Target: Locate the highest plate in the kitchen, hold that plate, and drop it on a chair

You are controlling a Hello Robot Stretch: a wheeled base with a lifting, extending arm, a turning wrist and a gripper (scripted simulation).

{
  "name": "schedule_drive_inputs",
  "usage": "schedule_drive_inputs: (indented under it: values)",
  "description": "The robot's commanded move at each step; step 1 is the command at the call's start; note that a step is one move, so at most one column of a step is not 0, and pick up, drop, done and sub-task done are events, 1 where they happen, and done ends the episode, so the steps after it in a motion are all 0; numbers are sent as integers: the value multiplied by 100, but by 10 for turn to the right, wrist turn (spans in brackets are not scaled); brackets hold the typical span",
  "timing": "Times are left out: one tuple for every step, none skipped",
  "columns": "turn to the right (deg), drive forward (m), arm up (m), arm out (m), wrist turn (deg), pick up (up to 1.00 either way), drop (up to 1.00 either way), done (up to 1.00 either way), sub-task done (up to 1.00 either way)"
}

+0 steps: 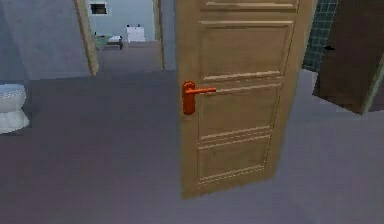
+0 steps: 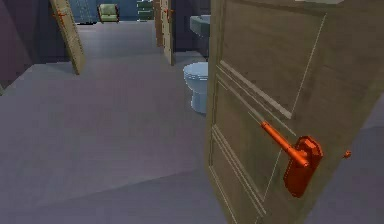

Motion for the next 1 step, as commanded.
schedule_drive_inputs:
  values:
    - [210, 0, 0, 0, 0, 0, 0, 0, 0]
